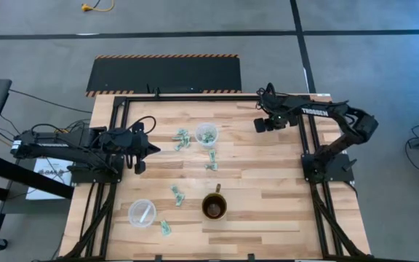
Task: Pick and place items into bin
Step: Put the stevia packet into the top transparent bin
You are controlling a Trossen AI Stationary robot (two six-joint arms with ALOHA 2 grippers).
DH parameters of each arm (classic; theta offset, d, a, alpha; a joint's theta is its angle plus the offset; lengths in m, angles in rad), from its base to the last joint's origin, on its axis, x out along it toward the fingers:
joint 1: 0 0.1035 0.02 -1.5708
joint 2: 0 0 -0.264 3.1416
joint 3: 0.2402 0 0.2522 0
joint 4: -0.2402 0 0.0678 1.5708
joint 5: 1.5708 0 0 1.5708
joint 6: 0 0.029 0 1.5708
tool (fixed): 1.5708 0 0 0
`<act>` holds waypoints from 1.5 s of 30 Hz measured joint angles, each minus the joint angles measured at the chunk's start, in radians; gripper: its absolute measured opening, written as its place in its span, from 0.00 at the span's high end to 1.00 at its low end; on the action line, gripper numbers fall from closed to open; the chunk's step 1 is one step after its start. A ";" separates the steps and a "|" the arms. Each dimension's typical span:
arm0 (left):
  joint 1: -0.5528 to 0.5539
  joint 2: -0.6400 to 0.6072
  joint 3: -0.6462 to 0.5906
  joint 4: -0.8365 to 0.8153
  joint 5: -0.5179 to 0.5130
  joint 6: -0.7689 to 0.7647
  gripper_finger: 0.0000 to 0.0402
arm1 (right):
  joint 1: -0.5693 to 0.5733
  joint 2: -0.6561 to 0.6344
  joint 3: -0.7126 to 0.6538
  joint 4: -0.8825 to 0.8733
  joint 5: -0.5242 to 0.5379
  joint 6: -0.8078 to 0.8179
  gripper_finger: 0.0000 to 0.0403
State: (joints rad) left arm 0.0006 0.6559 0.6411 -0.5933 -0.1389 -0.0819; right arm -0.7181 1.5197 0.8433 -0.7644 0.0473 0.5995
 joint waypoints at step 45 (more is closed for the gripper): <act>0.000 0.000 0.000 0.000 0.000 0.000 1.00 | -0.011 0.130 0.000 0.134 0.011 0.133 0.66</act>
State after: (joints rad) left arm 0.0005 0.6559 0.6411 -0.5934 -0.1387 -0.0821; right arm -0.7289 1.6497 0.8436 -0.6300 0.0578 0.7327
